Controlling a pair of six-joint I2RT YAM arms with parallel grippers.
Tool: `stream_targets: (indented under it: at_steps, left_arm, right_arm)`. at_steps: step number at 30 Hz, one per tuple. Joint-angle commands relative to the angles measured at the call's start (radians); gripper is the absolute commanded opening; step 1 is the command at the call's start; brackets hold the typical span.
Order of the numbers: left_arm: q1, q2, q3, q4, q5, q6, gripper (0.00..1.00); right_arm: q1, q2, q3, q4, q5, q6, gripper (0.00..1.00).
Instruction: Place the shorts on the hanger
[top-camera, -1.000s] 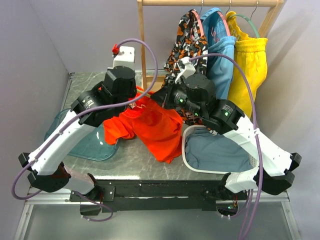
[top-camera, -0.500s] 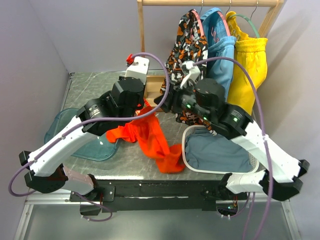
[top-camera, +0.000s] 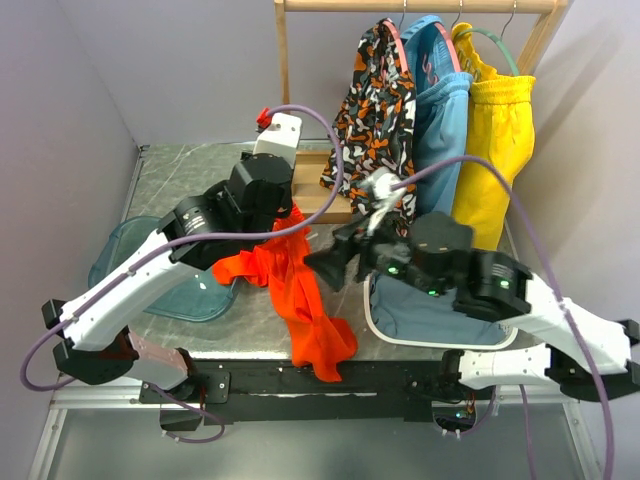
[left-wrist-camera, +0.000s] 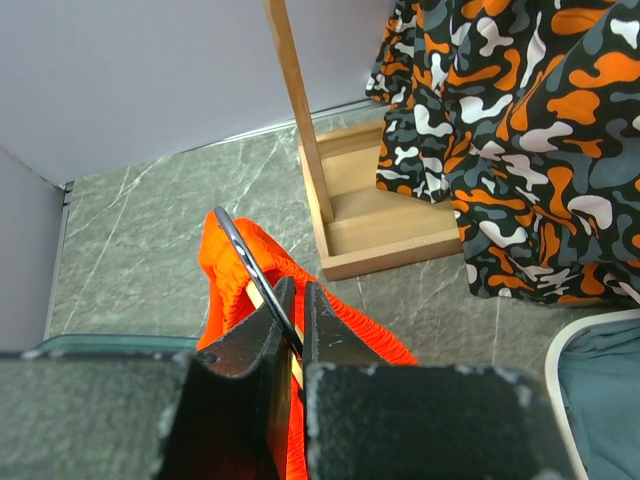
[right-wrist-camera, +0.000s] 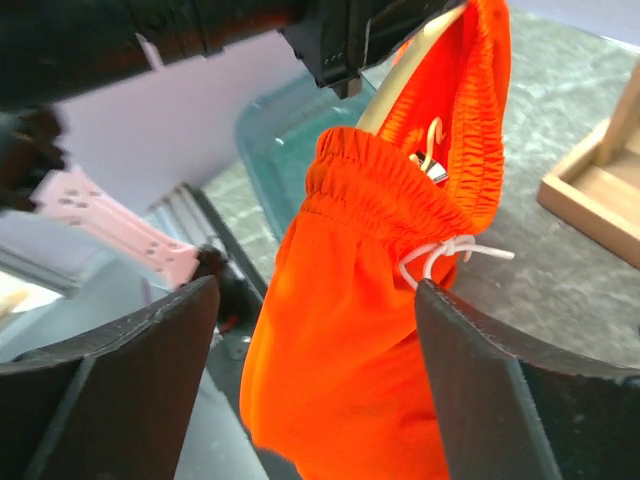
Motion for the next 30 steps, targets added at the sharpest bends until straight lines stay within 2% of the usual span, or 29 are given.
stream_targets:
  at_steps: [1,5,9,12,13,15,16,18,19,22,23,24,26,27,29,30]
  left_arm:
    - [-0.003,0.007,0.063,0.054,-0.016,-0.018,0.01]
    - [-0.003,0.022,0.075,0.041,-0.02,-0.024,0.01]
    - [-0.003,0.027,0.097,0.022,-0.005,-0.044,0.01]
    - [-0.003,0.03,0.102,0.014,0.003,-0.05,0.01]
    - [-0.003,0.031,0.103,0.013,0.003,-0.052,0.01]
    - [-0.003,0.031,0.097,0.014,0.013,-0.056,0.01]
    - [-0.003,0.03,0.095,0.014,0.018,-0.062,0.01]
    - [-0.003,0.028,0.1,0.011,0.025,-0.067,0.01]
    - [-0.003,0.028,0.106,0.007,0.029,-0.076,0.03]
    - [-0.003,0.024,0.121,-0.001,0.041,-0.082,0.17]
    - [-0.003,0.019,0.125,-0.001,0.042,-0.087,0.25]
    - [-0.003,0.016,0.126,-0.002,0.041,-0.089,0.42]
    - [-0.003,0.005,0.128,-0.004,0.052,-0.092,0.46]
    - [-0.004,0.004,0.131,-0.007,0.052,-0.093,0.58]
    - [-0.003,-0.004,0.134,-0.013,0.052,-0.099,0.65]
    - [-0.003,-0.008,0.132,-0.016,0.044,-0.102,0.71]
  right_arm:
    - [0.066,0.092,0.004,0.005,0.215,-0.032,0.89]
    - [0.1,0.179,0.058,-0.005,0.32,-0.03,0.93]
    - [0.103,0.235,0.073,-0.036,0.439,-0.002,0.91]
    - [0.102,0.205,0.021,0.016,0.49,0.008,0.73]
    - [0.102,0.191,0.003,0.037,0.496,0.008,0.62]
    - [0.099,0.161,-0.039,0.085,0.496,0.002,0.54]
    - [0.097,0.156,-0.045,0.093,0.493,-0.004,0.38]
    - [0.095,0.153,-0.048,0.096,0.496,-0.008,0.24]
    - [0.095,0.153,-0.05,0.094,0.504,-0.015,0.0]
    - [0.095,0.143,-0.06,0.11,0.51,-0.033,0.0]
    - [0.095,0.139,-0.065,0.125,0.515,-0.038,0.0]
    - [0.095,0.127,-0.074,0.133,0.522,-0.041,0.0]
    - [0.095,0.116,-0.083,0.154,0.528,-0.047,0.0]
    - [0.095,0.107,-0.095,0.162,0.53,-0.051,0.0]
    - [0.097,0.094,-0.108,0.188,0.532,-0.064,0.0]
    - [0.095,0.088,-0.115,0.192,0.536,-0.067,0.0]
